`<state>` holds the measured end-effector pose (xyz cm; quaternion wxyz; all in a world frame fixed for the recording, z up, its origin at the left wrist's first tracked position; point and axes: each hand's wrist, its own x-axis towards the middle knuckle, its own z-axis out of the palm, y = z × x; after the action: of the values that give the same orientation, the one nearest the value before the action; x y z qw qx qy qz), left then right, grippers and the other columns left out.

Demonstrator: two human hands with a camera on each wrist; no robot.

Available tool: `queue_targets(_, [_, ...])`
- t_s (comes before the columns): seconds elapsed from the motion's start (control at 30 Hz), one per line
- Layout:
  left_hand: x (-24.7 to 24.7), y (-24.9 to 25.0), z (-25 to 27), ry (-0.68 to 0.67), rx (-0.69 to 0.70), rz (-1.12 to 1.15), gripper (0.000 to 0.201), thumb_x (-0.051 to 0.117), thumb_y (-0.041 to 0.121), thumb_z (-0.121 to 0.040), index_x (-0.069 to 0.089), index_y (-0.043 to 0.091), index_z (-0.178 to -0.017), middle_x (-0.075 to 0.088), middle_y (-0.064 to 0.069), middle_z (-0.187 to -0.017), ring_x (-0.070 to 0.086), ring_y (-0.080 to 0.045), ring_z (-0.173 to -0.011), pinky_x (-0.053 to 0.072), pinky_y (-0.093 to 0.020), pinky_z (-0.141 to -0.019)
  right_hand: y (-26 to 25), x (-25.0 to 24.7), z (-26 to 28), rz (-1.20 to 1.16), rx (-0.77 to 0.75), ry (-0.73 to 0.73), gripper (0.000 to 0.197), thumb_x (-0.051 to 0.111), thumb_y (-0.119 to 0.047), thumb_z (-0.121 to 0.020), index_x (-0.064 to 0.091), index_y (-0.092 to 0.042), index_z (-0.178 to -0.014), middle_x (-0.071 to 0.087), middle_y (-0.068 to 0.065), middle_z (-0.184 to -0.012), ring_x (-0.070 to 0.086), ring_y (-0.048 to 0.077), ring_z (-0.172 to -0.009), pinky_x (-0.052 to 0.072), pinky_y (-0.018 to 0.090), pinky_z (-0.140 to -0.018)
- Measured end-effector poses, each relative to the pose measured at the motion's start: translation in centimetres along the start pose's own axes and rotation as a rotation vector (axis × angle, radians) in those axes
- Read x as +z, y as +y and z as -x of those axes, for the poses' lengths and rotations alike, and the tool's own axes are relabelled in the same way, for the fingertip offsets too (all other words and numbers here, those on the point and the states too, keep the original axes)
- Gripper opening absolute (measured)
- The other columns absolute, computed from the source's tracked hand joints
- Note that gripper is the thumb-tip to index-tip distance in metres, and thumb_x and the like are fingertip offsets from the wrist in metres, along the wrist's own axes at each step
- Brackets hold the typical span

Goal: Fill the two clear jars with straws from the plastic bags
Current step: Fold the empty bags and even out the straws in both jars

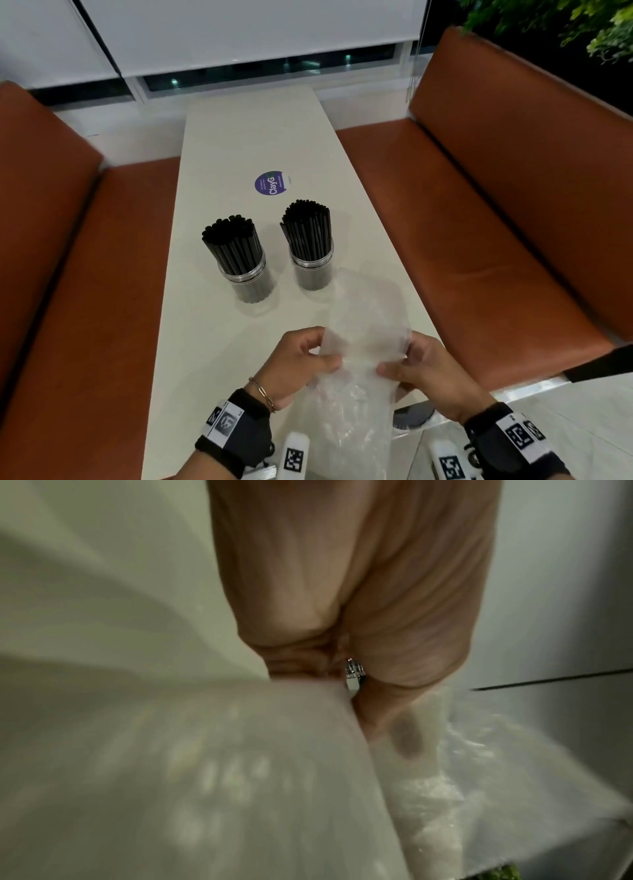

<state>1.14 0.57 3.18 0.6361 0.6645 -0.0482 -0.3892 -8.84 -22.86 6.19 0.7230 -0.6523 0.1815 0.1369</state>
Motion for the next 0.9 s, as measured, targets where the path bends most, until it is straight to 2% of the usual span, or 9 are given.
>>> queue_targets(0.13, [0.4, 0.1, 0.8, 0.021, -0.089, 0.141, 0.019, 0.064, -0.003, -0.091, 0.078, 0.002, -0.102, 0.076, -0.03, -0.106, 0.076, -0.027, -0.086, 0.059, -0.045, -0.082, -0.5, 0.5, 0.4, 0.125, -0.141, 0.04, 0.047, 0.06, 0.03, -0.087, 0.086, -0.006, -0.104, 0.084, 0.007, -0.101, 0.074, 0.018, -0.067, 0.06, 0.032, -0.054])
queue_targets(0.23, [0.8, 0.1, 1.4, -0.026, -0.119, 0.288, 0.022, 0.073, 0.003, -0.087, 0.083, 0.017, -0.101, 0.081, -0.01, -0.103, 0.077, -0.007, -0.085, 0.06, -0.024, -0.076, -0.8, 0.5, 0.4, 0.134, -0.224, 0.035, 0.055, 0.054, 0.035, -0.084, 0.088, -0.007, -0.093, 0.081, 0.0, -0.114, 0.071, 0.02, -0.074, 0.054, 0.031, -0.05])
queue_targets(0.37, [0.4, -0.2, 1.7, -0.036, -0.314, 0.529, 0.058, 0.059, 0.052, -0.102, 0.068, 0.004, -0.135, 0.07, -0.023, -0.133, 0.072, -0.031, -0.109, 0.059, -0.041, -0.093, -0.4, -0.2, 0.1, 0.182, -0.303, -0.007, 0.082, 0.033, 0.043, -0.069, 0.09, -0.013, -0.085, 0.077, -0.005, -0.122, 0.071, 0.026, -0.106, 0.044, 0.027, -0.052])
queue_targets(0.47, [0.2, -0.2, 2.3, -0.148, -0.371, 0.41, 0.068, 0.066, 0.061, -0.094, 0.07, 0.007, -0.134, 0.07, -0.021, -0.134, 0.068, -0.035, -0.117, 0.051, -0.05, -0.107, -0.5, -0.5, 0.3, 0.438, -0.428, -0.01, 0.08, 0.042, 0.041, -0.073, 0.09, -0.021, -0.091, 0.074, -0.011, -0.127, 0.071, 0.011, -0.118, 0.062, 0.024, -0.082])
queue_targets(0.57, [0.6, -0.8, 3.0, -0.198, -0.286, 0.248, 0.055, 0.083, 0.032, -0.083, 0.072, 0.003, -0.128, 0.075, -0.017, -0.125, 0.074, -0.028, -0.101, 0.06, -0.037, -0.083, -0.9, -0.3, 0.5, 0.804, -0.571, 0.002, 0.078, 0.054, 0.03, -0.079, 0.088, -0.037, -0.1, 0.064, -0.016, -0.143, 0.061, 0.002, -0.132, 0.057, 0.026, -0.105])
queue_targets(0.67, [0.4, -1.5, 3.3, -0.184, -0.193, 0.258, 0.042, 0.077, 0.011, -0.088, 0.072, 0.006, -0.129, 0.075, -0.017, -0.124, 0.073, -0.028, -0.103, 0.059, -0.035, -0.082, -1.6, 0.2, 0.5, 0.654, -0.411, 0.006, 0.08, 0.051, 0.024, -0.09, 0.079, -0.044, -0.121, 0.057, -0.022, -0.149, 0.059, 0.003, -0.133, 0.058, 0.026, -0.101])
queue_targets(0.77, [0.3, -1.4, 3.5, -0.059, -0.071, 0.243, 0.036, 0.075, 0.001, -0.092, 0.071, 0.007, -0.127, 0.078, -0.016, -0.119, 0.075, -0.028, -0.1, 0.063, -0.036, -0.08, -2.6, 0.6, 1.3, 0.003, -0.114, -0.027, 0.06, 0.048, 0.008, -0.106, 0.057, -0.035, -0.147, 0.07, -0.001, -0.141, 0.069, 0.03, -0.124, 0.062, 0.05, -0.099])
queue_targets(0.83, [0.4, -1.5, 3.6, 0.06, 0.012, 0.141, 0.031, 0.079, 0.007, -0.092, 0.071, 0.011, -0.121, 0.079, -0.015, -0.117, 0.076, -0.031, -0.103, 0.064, -0.044, -0.088, -3.3, 1.1, 1.8, -0.264, 0.072, -0.025, 0.039, 0.041, -0.021, -0.113, 0.053, -0.025, -0.151, 0.072, 0.016, -0.136, 0.068, 0.048, -0.121, 0.053, 0.064, -0.107])
queue_targets(0.9, [0.7, -1.6, 3.7, 0.141, 0.096, -0.019, 0.022, 0.078, 0.015, -0.092, 0.071, 0.017, -0.113, 0.08, -0.008, -0.11, 0.077, -0.028, -0.098, 0.064, -0.051, -0.09, -3.3, 1.9, 1.8, -0.16, 0.156, -0.056, 0.056, 0.031, -0.056, -0.11, 0.063, -0.024, -0.143, 0.075, 0.015, -0.132, 0.07, 0.043, -0.119, 0.054, 0.059, -0.107])
